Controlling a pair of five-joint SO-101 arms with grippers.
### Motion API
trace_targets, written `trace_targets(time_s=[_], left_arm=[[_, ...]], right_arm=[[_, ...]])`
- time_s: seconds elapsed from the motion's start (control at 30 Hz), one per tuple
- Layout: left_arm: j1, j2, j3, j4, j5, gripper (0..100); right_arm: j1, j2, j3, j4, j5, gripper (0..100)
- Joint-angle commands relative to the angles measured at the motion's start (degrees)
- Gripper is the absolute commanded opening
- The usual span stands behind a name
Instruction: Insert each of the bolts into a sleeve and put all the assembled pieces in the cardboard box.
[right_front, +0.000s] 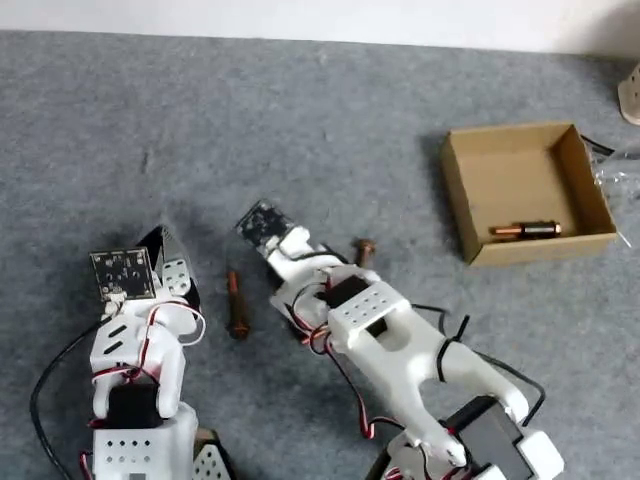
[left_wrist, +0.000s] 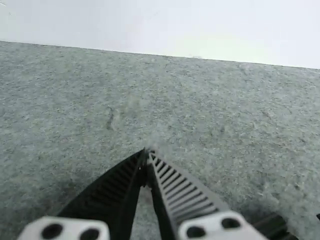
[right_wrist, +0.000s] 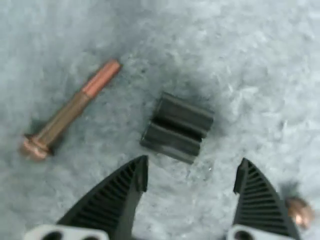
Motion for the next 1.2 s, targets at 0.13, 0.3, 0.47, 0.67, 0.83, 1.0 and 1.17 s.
trace_targets(time_s=[0.13, 0.3, 0.47, 0.67, 0.83, 1.0, 1.17], left_arm=[[-0.57, -0.66, 1.10, -1.41, -0.26, 1], [-0.48, -0.66, 1.10, -1.41, -0.26, 1], [-0.48, -0.66, 1.10, -1.49, -0.26, 1], [-0.48, -0.66, 1.10, -1.49, -0.26, 1], [-0.48, -0.66, 1.10, -1.49, -0.26, 1], [-0.48, -0.66, 1.10, -1.49, -0.26, 1], [0.22, -0.66, 1.10, -1.49, -0.26, 1]], right_arm=[[2.15, -0.22, -2.42, 0.22, 10.81, 25.2], [2.24, -0.13, -4.09, 0.84, 16.09, 25.2], [3.21, 5.32, -14.37, 10.86, 20.48, 25.2], [3.03, 19.47, -27.65, 17.19, 23.21, 25.2], [3.30, 24.04, -36.26, 23.87, 27.69, 25.2], [3.21, 27.47, -39.87, 29.14, 32.00, 25.2], [2.86, 31.08, -39.96, 30.02, 33.05, 25.2]])
